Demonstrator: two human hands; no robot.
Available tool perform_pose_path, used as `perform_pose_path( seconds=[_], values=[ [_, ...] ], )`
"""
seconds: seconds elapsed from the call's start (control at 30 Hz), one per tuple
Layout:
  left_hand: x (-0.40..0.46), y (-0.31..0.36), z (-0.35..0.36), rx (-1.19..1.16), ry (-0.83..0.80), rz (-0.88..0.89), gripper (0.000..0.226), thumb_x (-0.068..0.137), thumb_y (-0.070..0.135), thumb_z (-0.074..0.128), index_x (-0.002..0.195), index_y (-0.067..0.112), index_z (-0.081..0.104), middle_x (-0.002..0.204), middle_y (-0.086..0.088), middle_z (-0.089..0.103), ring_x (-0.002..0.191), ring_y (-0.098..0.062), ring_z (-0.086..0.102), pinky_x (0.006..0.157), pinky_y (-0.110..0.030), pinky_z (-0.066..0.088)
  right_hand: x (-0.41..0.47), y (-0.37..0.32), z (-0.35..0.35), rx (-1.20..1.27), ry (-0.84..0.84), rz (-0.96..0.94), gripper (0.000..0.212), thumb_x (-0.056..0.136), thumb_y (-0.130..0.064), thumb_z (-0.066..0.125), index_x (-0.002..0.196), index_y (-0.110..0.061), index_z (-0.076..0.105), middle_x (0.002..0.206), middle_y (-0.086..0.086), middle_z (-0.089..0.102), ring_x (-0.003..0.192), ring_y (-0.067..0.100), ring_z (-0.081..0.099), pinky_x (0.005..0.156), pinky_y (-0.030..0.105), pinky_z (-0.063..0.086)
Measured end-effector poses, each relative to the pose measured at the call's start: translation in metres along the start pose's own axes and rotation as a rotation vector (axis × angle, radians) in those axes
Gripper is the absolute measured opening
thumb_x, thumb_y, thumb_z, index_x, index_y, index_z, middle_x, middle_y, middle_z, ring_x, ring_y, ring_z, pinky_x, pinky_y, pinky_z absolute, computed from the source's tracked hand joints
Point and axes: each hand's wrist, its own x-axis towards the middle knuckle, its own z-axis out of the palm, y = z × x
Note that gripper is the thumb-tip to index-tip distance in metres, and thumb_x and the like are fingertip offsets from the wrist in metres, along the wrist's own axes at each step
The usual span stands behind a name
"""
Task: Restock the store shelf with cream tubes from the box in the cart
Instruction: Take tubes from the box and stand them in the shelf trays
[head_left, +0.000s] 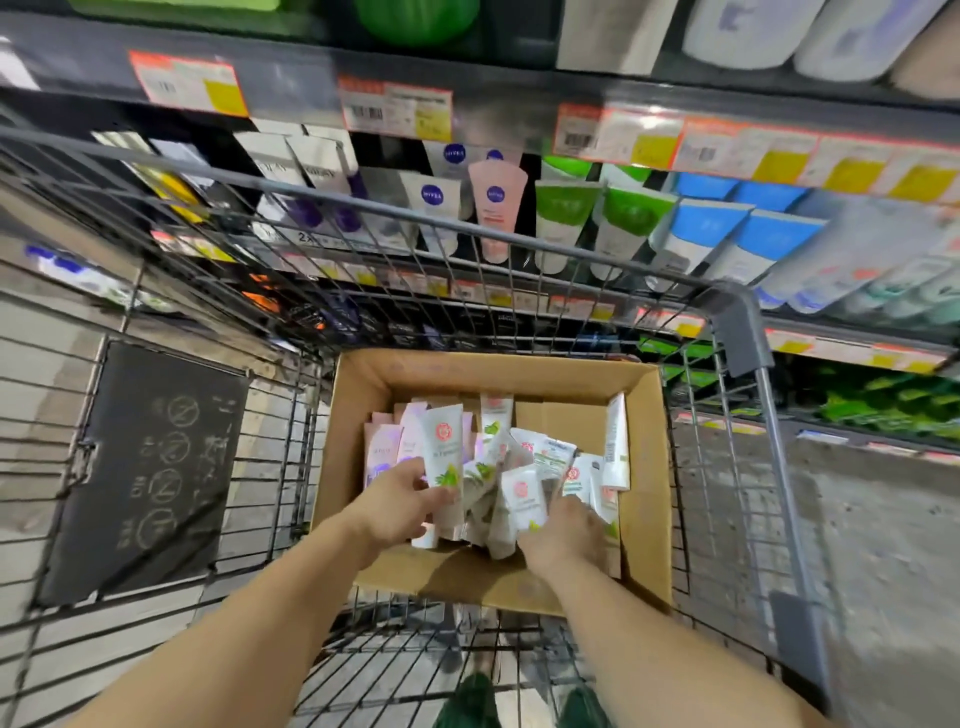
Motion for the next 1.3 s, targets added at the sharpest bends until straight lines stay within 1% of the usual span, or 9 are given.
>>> perform_pose_path(
  seconds=[0.23, 0.37, 0.53, 0.6, 0.77, 0.9, 0.97, 1.1, 1.3],
  values=[
    [-0.020, 0.040, 0.006, 0.062, -0.030, 0.084, 0.012, 0.093, 0.022, 0.064, 0.105, 0.021, 0.062, 0.106, -0.011, 0.071, 0.089, -0.027, 0.066, 0.071, -0.033, 0.049, -0.007, -0.009, -0.048, 0.488, -0.297, -0.109, 0.027, 0.094, -0.025, 0.061, 0.118, -0.015, 0.055, 0.117, 0.007, 0.064, 0.102, 0.026, 0.062, 0.085, 0.040, 0.056],
    [-0.051, 0.095, 0.018, 0.123, -0.092, 0.153, 0.021, 0.087, 0.030, 0.068, 0.104, 0.019, 0.064, 0.102, -0.010, 0.073, 0.083, -0.021, 0.066, 0.072, -0.033, 0.047, -0.025, -0.009, -0.122, 0.870, -0.542, -0.126, 0.020, 0.097, -0.017, 0.057, 0.118, -0.015, 0.053, 0.124, 0.005, 0.058, 0.112, 0.026, 0.057, 0.079, 0.048, 0.059],
    [-0.099, 0.185, 0.065, 0.138, -0.260, 0.243, 0.034, 0.075, 0.030, 0.074, 0.107, 0.018, 0.067, 0.101, -0.010, 0.072, 0.082, -0.020, 0.062, 0.079, -0.038, 0.050, -0.057, 0.021, -0.234, 1.002, -0.575, -0.333, 0.026, 0.100, -0.016, 0.052, 0.125, -0.016, 0.052, 0.130, 0.006, 0.061, 0.114, 0.030, 0.062, 0.077, 0.052, 0.057],
    [-0.120, 0.225, 0.101, 0.132, -0.332, 0.309, 0.029, 0.082, 0.022, 0.072, 0.110, 0.018, 0.069, 0.102, -0.011, 0.072, 0.083, -0.023, 0.061, 0.084, -0.040, 0.049, -0.080, 0.045, -0.285, 0.982, -0.492, -0.442, 0.034, 0.096, -0.011, 0.059, 0.129, -0.016, 0.051, 0.124, 0.002, 0.066, 0.106, 0.024, 0.067, 0.076, 0.046, 0.057],
    [-0.193, 0.317, 0.232, 0.224, -0.478, 0.492, 0.031, 0.087, 0.009, 0.065, 0.118, 0.014, 0.065, 0.095, -0.005, 0.075, 0.073, -0.016, 0.070, 0.063, -0.028, 0.055, -0.116, 0.154, -0.409, 0.941, -0.186, -0.560, 0.044, 0.085, -0.006, 0.072, 0.126, -0.011, 0.057, 0.109, 0.002, 0.072, 0.093, 0.016, 0.069, 0.080, 0.039, 0.059],
    [-0.254, 0.362, 0.373, 0.296, -0.586, 0.634, 0.046, 0.080, 0.021, 0.067, 0.126, 0.021, 0.060, 0.118, -0.010, 0.071, 0.106, -0.030, 0.067, 0.089, -0.043, 0.051, -0.140, 0.288, -0.499, 0.990, -0.004, -0.563, 0.034, 0.087, -0.008, 0.071, 0.114, -0.024, 0.058, 0.107, -0.002, 0.071, 0.090, 0.012, 0.071, 0.070, 0.030, 0.058],
    [-0.275, 0.380, 0.448, 0.312, -0.640, 0.665, 0.055, 0.077, 0.025, 0.068, 0.131, 0.022, 0.056, 0.124, -0.012, 0.068, 0.113, -0.034, 0.064, 0.090, -0.043, 0.051, -0.151, 0.361, -0.539, 1.015, 0.109, -0.545, 0.035, 0.085, -0.010, 0.074, 0.111, -0.028, 0.058, 0.108, 0.000, 0.071, 0.091, 0.014, 0.072, 0.073, 0.032, 0.059],
    [-0.315, 0.414, 0.588, 0.395, -0.684, 0.772, 0.051, 0.083, 0.016, 0.072, 0.130, 0.020, 0.054, 0.121, -0.013, 0.069, 0.103, -0.031, 0.067, 0.082, -0.041, 0.056, -0.175, 0.492, -0.606, 1.015, 0.356, -0.516, 0.038, 0.083, -0.021, 0.076, 0.116, -0.028, 0.060, 0.109, 0.000, 0.071, 0.097, 0.022, 0.070, 0.075, 0.035, 0.056],
    [-0.352, 0.470, 0.730, 0.432, -0.750, 0.956, 0.035, 0.088, 0.011, 0.068, 0.121, 0.022, 0.059, 0.113, -0.005, 0.073, 0.108, -0.032, 0.067, 0.099, -0.055, 0.048, -0.184, 0.625, -0.688, 1.040, 0.619, -0.508, 0.024, 0.089, -0.019, 0.070, 0.110, -0.027, 0.064, 0.094, -0.002, 0.074, 0.076, 0.016, 0.068, 0.070, 0.035, 0.054]
  ],
)
